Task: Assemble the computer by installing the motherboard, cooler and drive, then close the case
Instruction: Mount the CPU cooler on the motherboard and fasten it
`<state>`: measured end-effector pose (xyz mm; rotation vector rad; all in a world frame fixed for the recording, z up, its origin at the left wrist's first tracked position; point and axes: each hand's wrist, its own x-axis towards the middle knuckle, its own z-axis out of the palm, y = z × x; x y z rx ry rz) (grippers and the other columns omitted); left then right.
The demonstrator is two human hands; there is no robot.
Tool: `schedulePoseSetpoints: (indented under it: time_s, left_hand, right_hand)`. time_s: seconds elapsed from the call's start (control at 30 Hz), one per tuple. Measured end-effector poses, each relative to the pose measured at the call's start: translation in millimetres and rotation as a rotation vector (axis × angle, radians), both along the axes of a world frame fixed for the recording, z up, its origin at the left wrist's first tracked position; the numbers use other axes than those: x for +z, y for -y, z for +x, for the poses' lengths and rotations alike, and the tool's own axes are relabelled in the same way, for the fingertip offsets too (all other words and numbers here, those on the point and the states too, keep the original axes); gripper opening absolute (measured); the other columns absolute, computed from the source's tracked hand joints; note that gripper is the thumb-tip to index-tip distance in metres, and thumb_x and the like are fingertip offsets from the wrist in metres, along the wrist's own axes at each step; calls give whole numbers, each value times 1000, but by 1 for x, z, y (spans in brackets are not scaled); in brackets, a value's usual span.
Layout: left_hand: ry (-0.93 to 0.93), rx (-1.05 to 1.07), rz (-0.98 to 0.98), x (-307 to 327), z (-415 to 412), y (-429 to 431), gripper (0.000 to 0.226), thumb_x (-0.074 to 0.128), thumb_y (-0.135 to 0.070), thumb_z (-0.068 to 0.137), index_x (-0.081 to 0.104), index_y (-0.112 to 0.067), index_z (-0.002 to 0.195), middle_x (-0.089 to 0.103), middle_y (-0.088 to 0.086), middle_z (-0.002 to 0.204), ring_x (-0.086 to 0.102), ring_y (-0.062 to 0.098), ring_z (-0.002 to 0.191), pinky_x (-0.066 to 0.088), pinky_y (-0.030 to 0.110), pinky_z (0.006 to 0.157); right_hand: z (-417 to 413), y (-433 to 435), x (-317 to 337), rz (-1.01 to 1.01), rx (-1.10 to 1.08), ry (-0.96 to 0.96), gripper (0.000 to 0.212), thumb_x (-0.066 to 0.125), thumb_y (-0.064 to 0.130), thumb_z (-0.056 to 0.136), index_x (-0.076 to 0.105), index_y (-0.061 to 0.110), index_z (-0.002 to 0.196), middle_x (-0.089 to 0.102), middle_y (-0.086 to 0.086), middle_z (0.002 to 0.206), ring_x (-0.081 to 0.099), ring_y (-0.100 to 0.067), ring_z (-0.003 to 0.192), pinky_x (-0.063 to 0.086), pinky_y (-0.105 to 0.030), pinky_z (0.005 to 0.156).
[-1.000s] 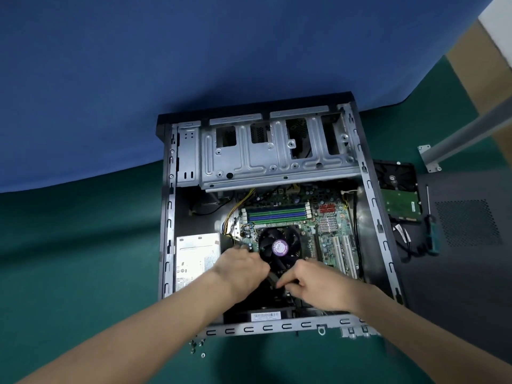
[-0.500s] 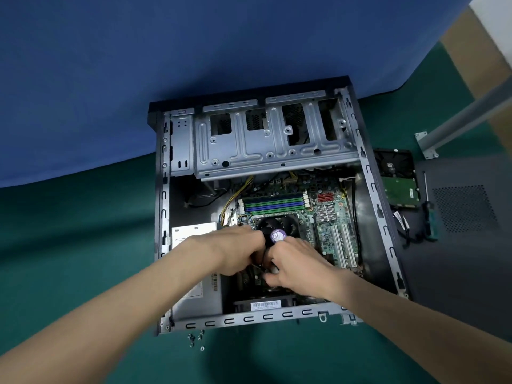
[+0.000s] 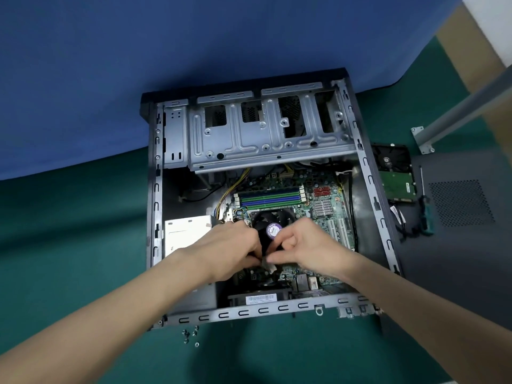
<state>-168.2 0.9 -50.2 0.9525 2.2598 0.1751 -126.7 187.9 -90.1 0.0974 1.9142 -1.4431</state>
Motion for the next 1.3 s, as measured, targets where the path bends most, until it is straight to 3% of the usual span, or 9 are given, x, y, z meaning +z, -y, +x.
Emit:
schedulePoseSetpoints:
  time_s: [0.17,0.27,0.47,0.67,0.73,0.8,0.9,1.2,1.3]
  left_hand:
    - [-197,-215,-144,0,13,-5,11,50,-18,92,55,-19,82,65,4,90,64,27,85,34,27,61]
    - [-191,-245,-200,1,13,-10,25,45,-8,89,37,-22,70,61,6,87,62,28,86,33,29,63]
    - [-56,-246,-281,-2,16,-22,18,40,-5,93,53,-13,101,56,8,107,55,30,101,45,37,87]
    - [-7,-150,-305,-12,19,-30,21,41,-9,95,54,-13,112,56,8,110,54,28,104,43,33,85]
    - [12,-117,-325,-15,19,-33,23,42,-8,96,55,-11,114,57,9,112,55,28,105,47,35,89]
    - [28,-88,-329,-18,18,-34,24,41,-6,95,55,-9,114,57,11,113,55,29,106,46,34,88]
    - [49,-68,-326,-19,17,-34,25,40,-1,92,55,-7,111,57,13,110,56,30,103,44,33,82]
    - [104,-60,-308,-18,16,-33,25,44,-2,92,52,-7,114,53,13,117,52,28,108,43,32,91]
    - [112,-63,-306,-16,15,-33,25,44,-1,92,51,-6,115,52,14,119,51,28,110,42,31,92]
  right_hand:
    - [-11,1,1,343,111,-298,63,83,27,73,57,37,129,46,8,39,39,-9,43,38,-23,53]
    - [-14,6,4,496,243,-415,74,83,31,73,47,42,137,43,15,45,43,-2,50,42,-24,62]
    - [-17,8,0,534,287,-428,99,84,32,70,24,43,148,56,8,60,56,-14,69,46,-30,75]
    - [-26,8,2,550,318,-405,101,87,39,63,31,38,147,66,-12,118,60,-30,111,47,-37,89]
    - [-27,8,1,563,309,-408,100,88,38,64,33,38,147,68,-11,114,60,-30,108,47,-36,86]
    - [-26,7,2,534,292,-383,98,88,36,63,35,38,145,67,-2,84,59,-27,90,45,-34,81]
    - [-26,5,3,508,273,-377,96,89,35,63,38,39,144,30,18,57,40,-17,76,41,-32,74]
    - [-26,3,-2,491,228,-363,97,90,37,58,42,42,141,49,7,73,49,-17,83,49,-34,85]
    - [-26,3,-3,482,224,-352,98,90,37,57,40,42,142,69,-1,109,59,-24,106,48,-40,95]
